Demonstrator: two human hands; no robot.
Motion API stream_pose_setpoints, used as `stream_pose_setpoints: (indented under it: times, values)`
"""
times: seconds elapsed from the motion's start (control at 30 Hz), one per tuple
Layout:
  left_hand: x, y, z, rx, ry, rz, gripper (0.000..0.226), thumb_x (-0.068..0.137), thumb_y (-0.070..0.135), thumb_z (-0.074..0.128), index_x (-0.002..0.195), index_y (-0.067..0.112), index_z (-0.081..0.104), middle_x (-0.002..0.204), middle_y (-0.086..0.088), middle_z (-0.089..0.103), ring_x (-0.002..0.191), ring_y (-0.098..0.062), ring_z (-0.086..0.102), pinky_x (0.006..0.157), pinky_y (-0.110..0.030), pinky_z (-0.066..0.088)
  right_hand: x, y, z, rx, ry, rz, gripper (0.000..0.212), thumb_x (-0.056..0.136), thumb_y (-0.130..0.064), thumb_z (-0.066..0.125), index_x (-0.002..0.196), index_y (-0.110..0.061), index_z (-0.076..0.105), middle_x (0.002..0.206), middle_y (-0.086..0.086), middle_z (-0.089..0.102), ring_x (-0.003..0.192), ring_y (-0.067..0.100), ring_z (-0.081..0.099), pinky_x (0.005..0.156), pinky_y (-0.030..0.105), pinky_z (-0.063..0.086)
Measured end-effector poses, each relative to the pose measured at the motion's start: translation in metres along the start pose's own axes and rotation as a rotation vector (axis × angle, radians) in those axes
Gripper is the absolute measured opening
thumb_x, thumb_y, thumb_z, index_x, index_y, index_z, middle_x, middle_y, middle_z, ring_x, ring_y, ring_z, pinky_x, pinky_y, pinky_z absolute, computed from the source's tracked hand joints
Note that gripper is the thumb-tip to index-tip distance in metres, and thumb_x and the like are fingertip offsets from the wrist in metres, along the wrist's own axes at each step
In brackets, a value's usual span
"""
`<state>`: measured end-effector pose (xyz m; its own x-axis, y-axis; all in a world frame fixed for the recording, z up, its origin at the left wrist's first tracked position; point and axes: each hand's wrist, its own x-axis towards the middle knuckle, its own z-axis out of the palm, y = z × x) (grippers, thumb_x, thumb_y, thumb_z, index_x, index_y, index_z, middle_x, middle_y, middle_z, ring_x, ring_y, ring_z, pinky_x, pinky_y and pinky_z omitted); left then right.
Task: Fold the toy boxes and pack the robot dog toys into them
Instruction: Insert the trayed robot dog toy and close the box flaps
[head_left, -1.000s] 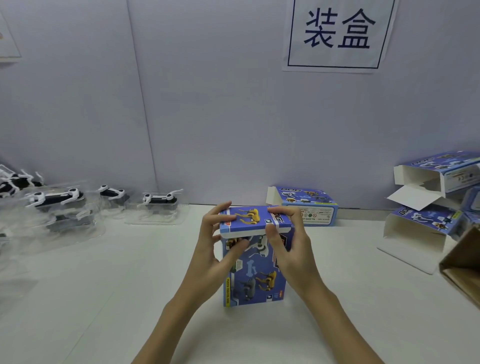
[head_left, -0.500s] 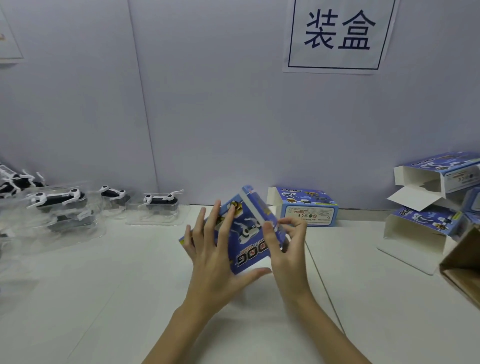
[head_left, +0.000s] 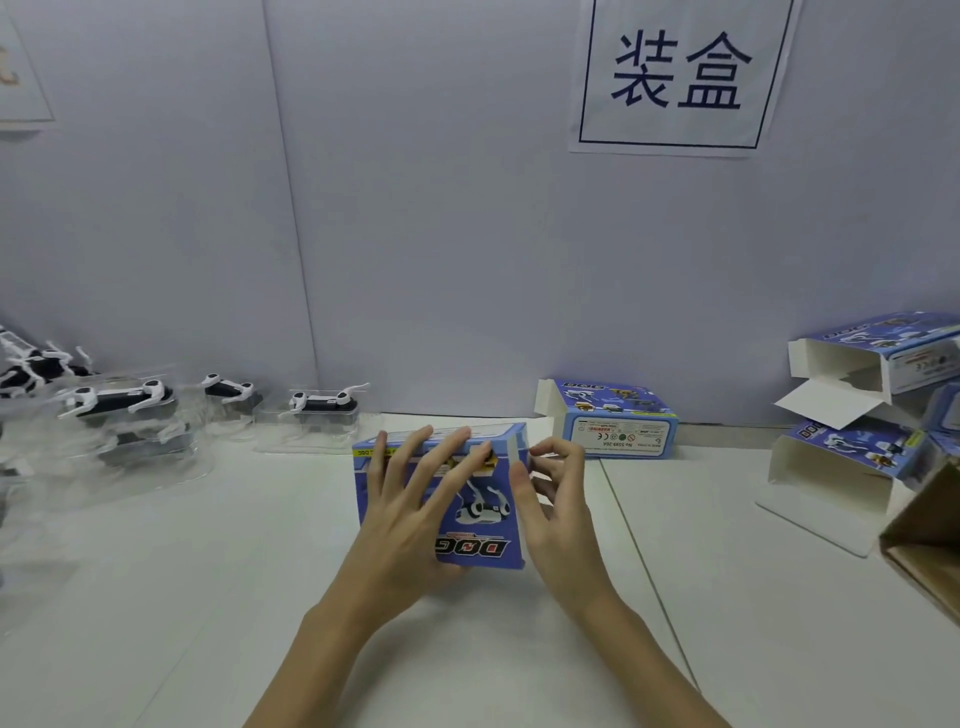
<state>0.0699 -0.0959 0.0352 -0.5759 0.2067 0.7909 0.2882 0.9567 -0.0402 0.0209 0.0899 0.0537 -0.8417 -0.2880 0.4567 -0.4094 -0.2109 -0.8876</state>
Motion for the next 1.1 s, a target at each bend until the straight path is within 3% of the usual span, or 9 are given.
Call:
stream_pose_setpoints:
  times: [0.1, 0.27, 0.43, 0.77, 1.0, 1.1]
  values:
    - [0.002, 0.002, 0.004, 0.025, -0.02, 0.009, 0.116, 0.074, 0.062, 0.081, 0.165, 0.037, 0.013, 0.172, 0.008, 0.016, 0.156, -0.03, 0.021, 0.122, -0.07, 0.014, 0.0, 0.002, -0.001, 0.001, 0.017, -0.001, 0.034, 0.093, -0.044, 0.059, 0.125, -0.044, 0.045, 0.113, -0.028, 0.066, 0.11, 0.013, 0.073, 0.068, 0.031, 0.064]
    - [0.002, 0.001, 0.004, 0.018, -0.034, -0.009, 0.117, 0.073, 0.061, 0.08, 0.165, 0.038, 0.012, 0.173, 0.01, 0.012, 0.157, -0.028, 0.018, 0.122, -0.069, 0.013, 0.003, -0.001, -0.001, 0.005, 0.026, 0.031, 0.042, 0.096, -0.048, 0.052, 0.136, -0.062, 0.046, 0.116, -0.021, 0.068, 0.11, 0.017, 0.074, 0.068, 0.036, 0.065]
    - [0.003, 0.005, -0.002, -0.002, -0.004, -0.065, 0.124, 0.066, 0.058, 0.09, 0.163, 0.037, 0.017, 0.168, 0.003, 0.023, 0.154, -0.03, 0.024, 0.121, -0.069, 0.017, 0.002, -0.003, -0.002, 0.033, -0.017, 0.017, 0.049, 0.1, -0.045, 0.049, 0.148, -0.05, 0.047, 0.126, -0.032, 0.066, 0.118, 0.012, 0.07, 0.072, 0.039, 0.066]
    - [0.003, 0.011, -0.005, 0.02, 0.014, -0.084, 0.116, 0.066, 0.062, 0.087, 0.16, 0.033, 0.026, 0.163, -0.003, 0.031, 0.15, -0.035, 0.031, 0.118, -0.071, 0.022, 0.001, 0.002, -0.004, -0.041, -0.046, -0.002, 0.055, 0.095, -0.044, 0.055, 0.149, -0.052, 0.044, 0.139, -0.005, 0.065, 0.118, 0.021, 0.07, 0.078, 0.053, 0.065]
    - [0.002, 0.013, -0.002, 0.052, 0.014, -0.084, 0.117, 0.069, 0.064, 0.082, 0.163, 0.041, 0.016, 0.165, -0.002, 0.029, 0.15, -0.037, 0.033, 0.116, -0.072, 0.024, 0.001, 0.005, -0.004, -0.064, -0.058, -0.024, 0.054, 0.098, -0.04, 0.055, 0.149, -0.053, 0.043, 0.142, -0.004, 0.063, 0.118, 0.021, 0.07, 0.079, 0.049, 0.066]
    - [0.004, 0.016, -0.003, 0.076, 0.034, -0.077, 0.116, 0.068, 0.062, 0.085, 0.161, 0.041, 0.02, 0.164, -0.003, 0.031, 0.148, -0.038, 0.035, 0.115, -0.072, 0.024, 0.001, 0.004, -0.005, -0.052, -0.061, -0.027, 0.054, 0.099, -0.039, 0.055, 0.149, -0.055, 0.045, 0.141, -0.006, 0.065, 0.117, 0.022, 0.071, 0.079, 0.049, 0.066]
